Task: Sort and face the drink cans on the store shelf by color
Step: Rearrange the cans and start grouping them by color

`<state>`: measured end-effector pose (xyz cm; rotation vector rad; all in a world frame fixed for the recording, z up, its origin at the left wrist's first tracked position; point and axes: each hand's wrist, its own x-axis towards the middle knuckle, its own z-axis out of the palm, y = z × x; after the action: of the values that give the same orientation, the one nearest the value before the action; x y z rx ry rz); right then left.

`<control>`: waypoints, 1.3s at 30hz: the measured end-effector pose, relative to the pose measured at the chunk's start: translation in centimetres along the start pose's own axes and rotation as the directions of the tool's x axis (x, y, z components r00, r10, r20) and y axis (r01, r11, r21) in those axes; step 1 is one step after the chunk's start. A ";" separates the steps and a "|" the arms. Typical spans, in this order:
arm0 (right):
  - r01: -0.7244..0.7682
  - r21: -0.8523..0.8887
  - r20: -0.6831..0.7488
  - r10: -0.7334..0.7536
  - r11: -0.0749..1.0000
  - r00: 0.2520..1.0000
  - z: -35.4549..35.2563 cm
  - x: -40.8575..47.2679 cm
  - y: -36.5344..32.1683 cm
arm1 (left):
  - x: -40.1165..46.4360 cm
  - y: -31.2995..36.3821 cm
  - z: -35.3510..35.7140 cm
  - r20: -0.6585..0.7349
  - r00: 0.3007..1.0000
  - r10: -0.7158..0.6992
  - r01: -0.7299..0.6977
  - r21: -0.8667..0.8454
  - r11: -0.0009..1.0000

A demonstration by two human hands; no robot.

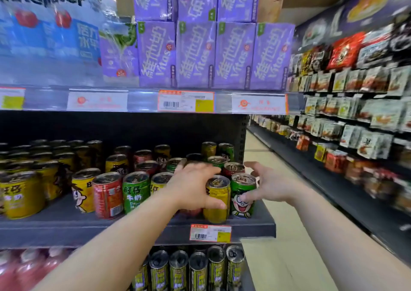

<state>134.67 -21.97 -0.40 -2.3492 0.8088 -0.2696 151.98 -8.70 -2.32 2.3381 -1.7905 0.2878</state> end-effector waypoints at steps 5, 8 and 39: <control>0.068 0.014 -0.094 -0.067 0.998 0.993 1.5 1.2 1.3 | 1.3 0.4 0.4 0.026 1.000 0.003 -0.003 -0.027 1.000; 0.099 0.048 -0.084 -0.095 0.994 0.992 1.3 1.8 1.7 | 1.8 -0.1 0.6 0.013 1.000 0.000 0.001 -0.068 0.998; 0.006 -0.009 -0.006 -0.006 1.000 1.000 -3.0 5.1 5.4 | 10.3 3.4 0.9 0.051 0.994 -0.102 0.103 -0.024 0.994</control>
<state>135.00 -29.86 -1.49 -2.3609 0.8082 -0.2763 151.33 -19.36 -0.40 2.4285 -1.6775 0.1916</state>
